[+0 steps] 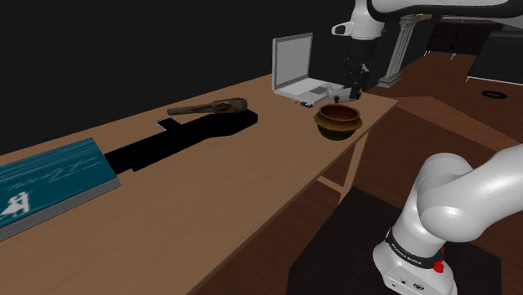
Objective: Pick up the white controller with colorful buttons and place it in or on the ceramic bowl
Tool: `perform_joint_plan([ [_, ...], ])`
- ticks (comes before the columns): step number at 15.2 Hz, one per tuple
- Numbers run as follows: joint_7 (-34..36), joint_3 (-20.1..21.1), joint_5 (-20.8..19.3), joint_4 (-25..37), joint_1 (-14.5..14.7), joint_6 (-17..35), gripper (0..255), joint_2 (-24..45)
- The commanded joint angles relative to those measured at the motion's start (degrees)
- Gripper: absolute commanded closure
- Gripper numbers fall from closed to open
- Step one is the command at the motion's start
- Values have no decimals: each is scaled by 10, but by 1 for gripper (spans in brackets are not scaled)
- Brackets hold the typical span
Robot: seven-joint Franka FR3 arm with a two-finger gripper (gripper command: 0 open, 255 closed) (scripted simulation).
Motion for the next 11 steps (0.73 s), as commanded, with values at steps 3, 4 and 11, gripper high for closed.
perform_joint_plan([
  [3, 3, -5, -5, -37, -2, 29, 255, -8],
  [4, 4, -6, -6, -46, -3, 36, 255, -10],
  [11, 8, -12, -12, -83, -6, 67, 255, -17],
])
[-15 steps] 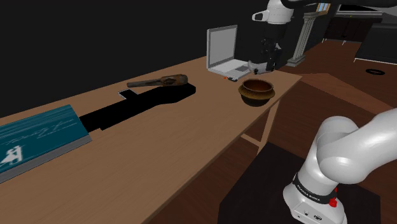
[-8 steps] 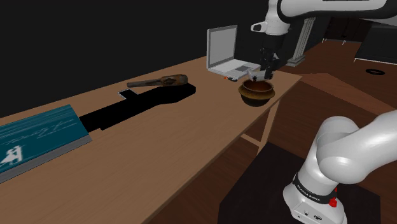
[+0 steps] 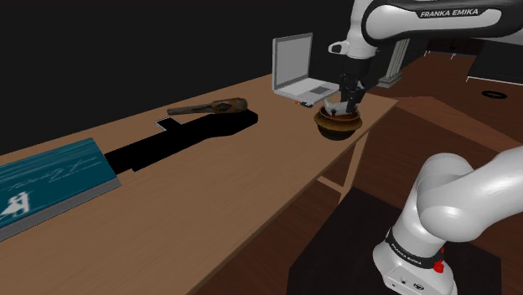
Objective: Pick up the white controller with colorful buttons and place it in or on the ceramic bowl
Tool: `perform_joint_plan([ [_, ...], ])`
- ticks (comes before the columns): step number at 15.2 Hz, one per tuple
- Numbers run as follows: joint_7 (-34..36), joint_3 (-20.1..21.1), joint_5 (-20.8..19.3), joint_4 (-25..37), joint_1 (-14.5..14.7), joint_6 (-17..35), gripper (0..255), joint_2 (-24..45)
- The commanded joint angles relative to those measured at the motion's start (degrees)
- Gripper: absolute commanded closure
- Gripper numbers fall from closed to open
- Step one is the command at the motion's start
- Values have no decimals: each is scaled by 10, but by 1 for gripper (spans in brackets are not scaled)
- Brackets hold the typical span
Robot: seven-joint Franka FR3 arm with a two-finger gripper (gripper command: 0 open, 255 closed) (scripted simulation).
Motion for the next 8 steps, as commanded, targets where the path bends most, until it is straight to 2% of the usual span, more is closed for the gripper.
perform_joint_plan([
  [1, 0, 0, -1, -2, 0, 1, 255, -1],
  [5, 0, 0, -1, -2, 0, 1, 255, -1],
  [6, 0, 0, -1, -2, 0, 1, 0, -1],
  [8, 0, 0, -1, -2, 0, 1, 0, -1],
])
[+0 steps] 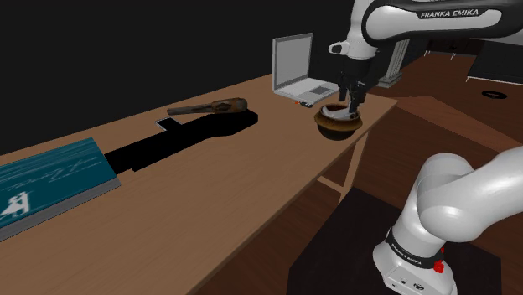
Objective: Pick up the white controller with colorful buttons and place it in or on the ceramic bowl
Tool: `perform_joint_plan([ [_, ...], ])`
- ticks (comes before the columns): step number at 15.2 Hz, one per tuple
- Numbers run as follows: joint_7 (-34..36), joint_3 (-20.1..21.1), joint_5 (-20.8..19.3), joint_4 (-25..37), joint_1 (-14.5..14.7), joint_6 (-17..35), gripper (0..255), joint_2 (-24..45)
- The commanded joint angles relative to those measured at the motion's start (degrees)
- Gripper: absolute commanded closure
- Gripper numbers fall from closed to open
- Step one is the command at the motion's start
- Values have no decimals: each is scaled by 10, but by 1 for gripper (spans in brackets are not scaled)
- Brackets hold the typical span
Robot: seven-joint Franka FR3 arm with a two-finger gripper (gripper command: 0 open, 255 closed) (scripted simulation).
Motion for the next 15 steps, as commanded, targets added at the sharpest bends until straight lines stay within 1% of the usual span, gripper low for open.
perform_joint_plan([
  [1, 0, 0, 0, 0, 0, 0, 0, 0],
  [3, 0, 0, 0, 0, 0, 0, 0, 0],
  [7, -5, 15, 13, 81, 6, -67, 0, 14],
  [15, -5, 15, 13, 81, 6, -67, 0, 14],
])
